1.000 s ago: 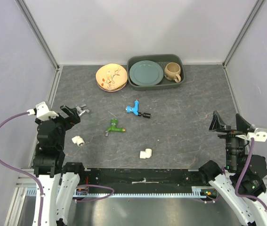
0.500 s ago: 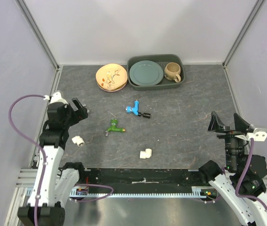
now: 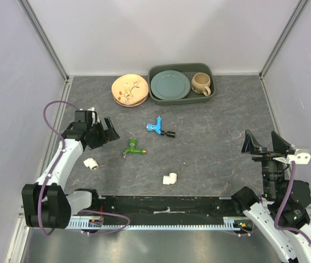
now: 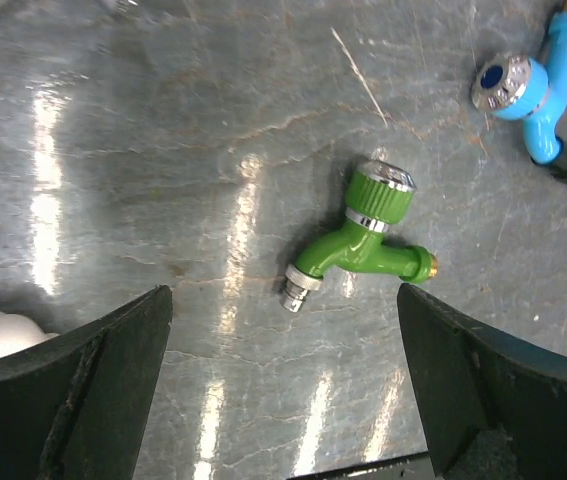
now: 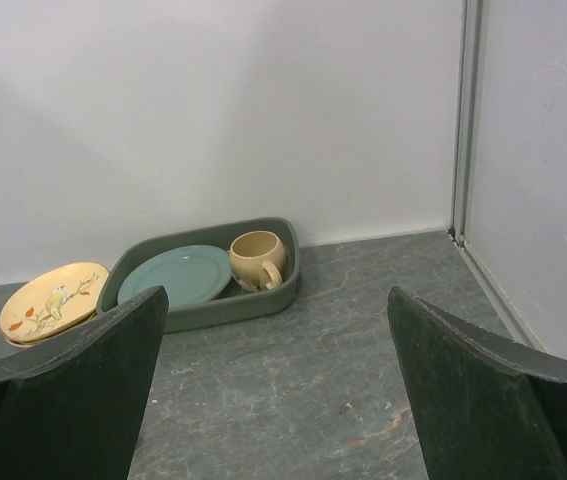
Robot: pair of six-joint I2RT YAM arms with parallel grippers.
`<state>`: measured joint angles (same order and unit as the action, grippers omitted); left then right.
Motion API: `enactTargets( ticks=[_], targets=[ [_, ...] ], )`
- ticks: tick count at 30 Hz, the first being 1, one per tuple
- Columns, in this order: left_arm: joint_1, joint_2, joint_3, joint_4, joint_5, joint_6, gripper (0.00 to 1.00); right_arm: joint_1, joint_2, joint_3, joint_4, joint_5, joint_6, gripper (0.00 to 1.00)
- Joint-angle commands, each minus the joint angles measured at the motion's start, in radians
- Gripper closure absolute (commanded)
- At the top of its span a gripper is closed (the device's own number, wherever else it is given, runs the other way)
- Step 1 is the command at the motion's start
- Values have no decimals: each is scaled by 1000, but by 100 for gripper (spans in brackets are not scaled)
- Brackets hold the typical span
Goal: Install the water faucets
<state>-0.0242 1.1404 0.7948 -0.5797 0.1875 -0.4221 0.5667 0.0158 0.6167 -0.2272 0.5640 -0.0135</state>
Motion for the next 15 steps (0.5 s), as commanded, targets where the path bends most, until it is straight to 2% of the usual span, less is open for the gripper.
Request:
enactTargets(
  ticks=[1,10,15],
  targets=[
    [-68,59,72,-17,37,-38,2,-1,-10,2,6,-21,7,2],
    [-270,221,207,-100,-146,-53,2,1,-11,2,3,-21,9,2],
    [-362,358,348,-210,-230,-11,2,-1,-11,0,2,-15,10,2]
  ],
)
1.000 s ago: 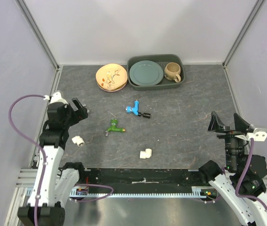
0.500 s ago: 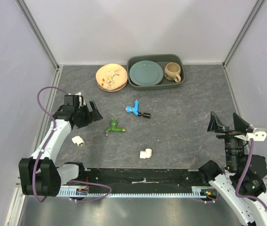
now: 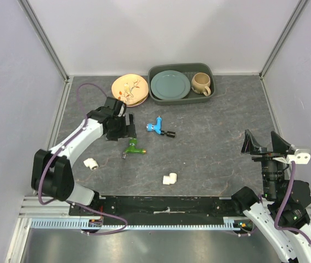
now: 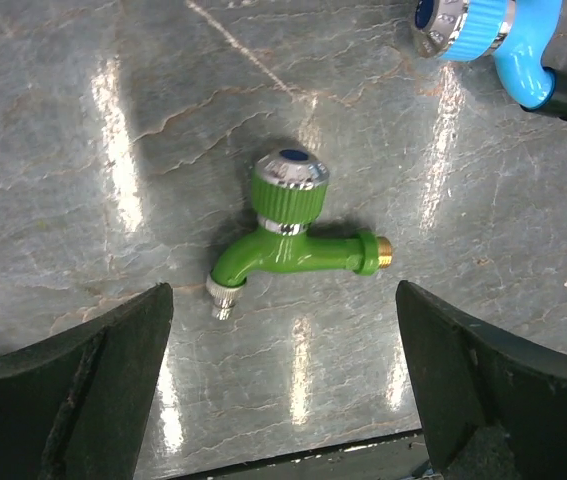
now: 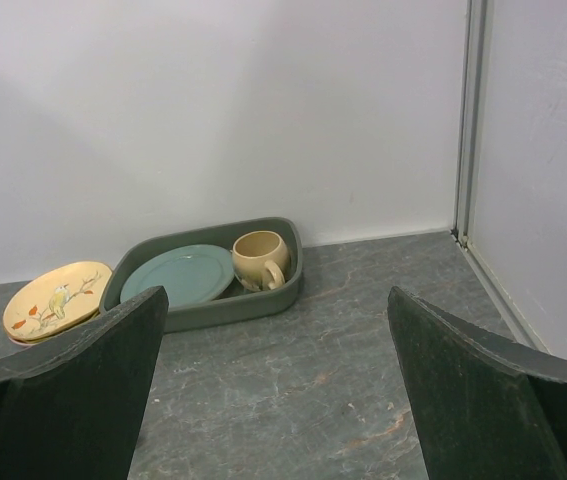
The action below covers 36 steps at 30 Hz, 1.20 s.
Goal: Install the water faucets
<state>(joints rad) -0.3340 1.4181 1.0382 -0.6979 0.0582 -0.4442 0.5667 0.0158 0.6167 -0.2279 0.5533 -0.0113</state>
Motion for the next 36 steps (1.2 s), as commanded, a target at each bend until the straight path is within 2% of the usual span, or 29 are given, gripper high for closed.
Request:
enactTargets(
  ticks=[1,9,13,18,20,22,24,30,33,36],
  targets=[
    [-59,102,115,-101,-113,30,3,-1,-11,2,1,-4,10,2],
    [-63,268,178,-107,-63,93,11,-1,-11,6,-7,-4,8,2],
    [-63,317,197,-100,12,98,23,1,-10,6,-8,-4,8,2],
    [-62,347,184,-68,68,96,29,-1,-11,6,-8,-7,8,2],
    [-63,367,180,-61,87,98,39,-1,-11,6,-7,-10,8,2],
    [-62,384,177,-55,107,95,43,-1,-10,6,-8,-12,8,2],
    [-65,393,175,-49,127,93,44,-1,-11,8,-8,-15,8,2],
    [-72,378,166,-45,68,88,44,-1,-11,15,-22,-33,8,2],
    [-79,369,161,-34,86,79,53,1,-11,17,-19,-59,36,2],
    [-89,351,158,-34,98,81,71,-1,-11,18,-14,-119,43,2]
  ],
)
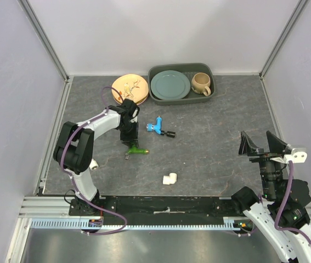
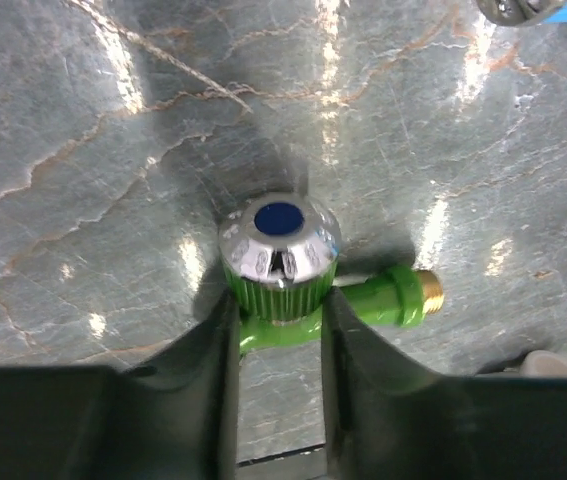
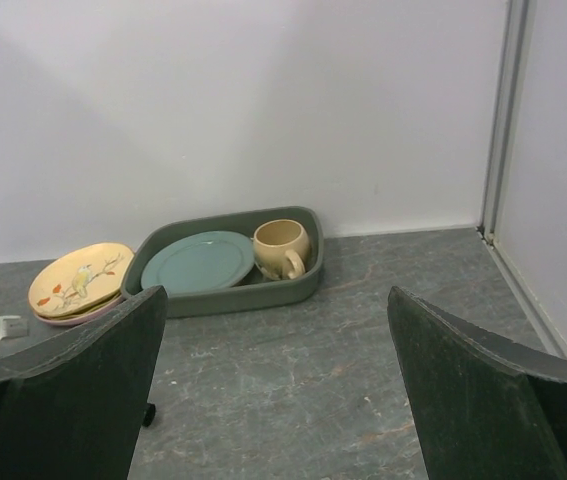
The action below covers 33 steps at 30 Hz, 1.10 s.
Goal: Install the water faucets
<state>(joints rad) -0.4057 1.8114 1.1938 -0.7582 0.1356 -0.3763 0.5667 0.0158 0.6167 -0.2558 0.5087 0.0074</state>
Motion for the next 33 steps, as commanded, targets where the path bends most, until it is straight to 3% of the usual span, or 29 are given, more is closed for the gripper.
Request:
enactTargets(
  ticks=[1,7,12,15,19,21,25,33],
  targets=[
    [-18,-52,-2,28,25,10,79,-1,-10,20,13,-99,28,2],
    [-27,-193,-39,51,24,0,93,-1,67,52,26,-294,49,2],
    [-25,-320,-79,69,-2,-3,94,-1,300,132,4,-548,88,2],
    [-27,-356,-88,68,-28,1,80,1,447,161,19,-680,137,2],
    [-25,-365,-91,82,-43,-9,33,-1,588,137,111,-763,209,2],
    [-25,-347,-83,85,-53,-16,24,-1,654,111,180,-780,244,2],
    [-30,-282,-51,89,-68,-24,23,-1,762,94,246,-788,263,2],
    [-45,-135,23,66,-163,7,31,-1,888,97,349,-717,262,2]
  ],
)
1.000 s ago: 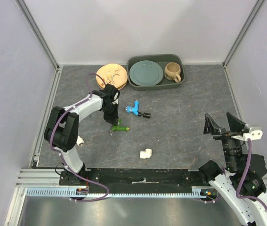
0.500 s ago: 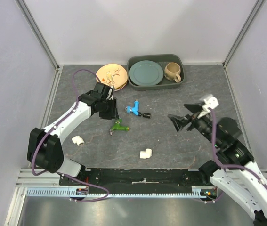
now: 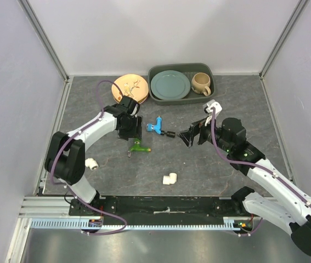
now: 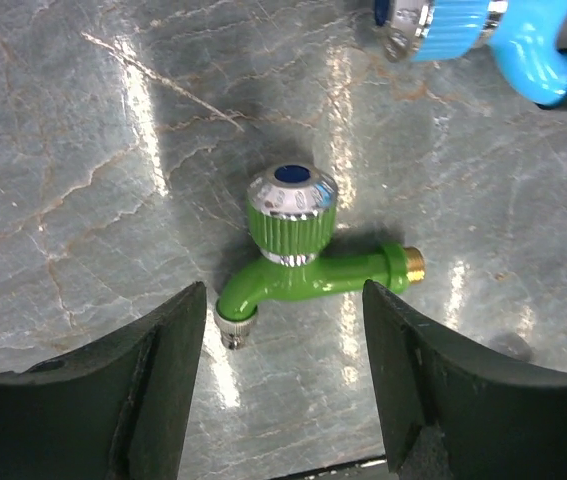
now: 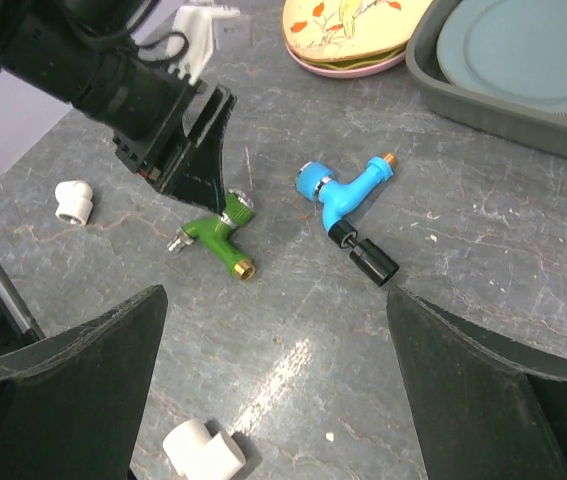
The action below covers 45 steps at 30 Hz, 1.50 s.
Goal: Install the water faucets
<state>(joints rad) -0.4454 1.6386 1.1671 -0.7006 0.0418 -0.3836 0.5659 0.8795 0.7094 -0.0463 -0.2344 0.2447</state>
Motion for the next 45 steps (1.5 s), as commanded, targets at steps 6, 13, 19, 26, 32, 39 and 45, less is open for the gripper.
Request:
enactTargets(
  ticks=[6,13,19,26,32,39,45],
  targets=[
    [-26,116,43,26,-76,3,32,0,84,-45,281,81,64,2],
    [-35,205,43,47,-46,-9,34,0,233,-73,384,-3,125,2],
    [-47,225,36,53,-46,-11,44,0,308,-125,496,-60,157,2],
    [-67,184,46,47,35,-23,87,2,345,-176,602,-108,191,2],
    [-67,-3,26,53,-6,-29,93,0,406,-182,692,-186,266,2],
    [-67,-172,-35,107,-60,-58,93,14,558,-168,850,-344,386,2],
    [-76,-249,-78,139,-51,-84,93,51,660,-163,990,-393,459,2]
  ],
)
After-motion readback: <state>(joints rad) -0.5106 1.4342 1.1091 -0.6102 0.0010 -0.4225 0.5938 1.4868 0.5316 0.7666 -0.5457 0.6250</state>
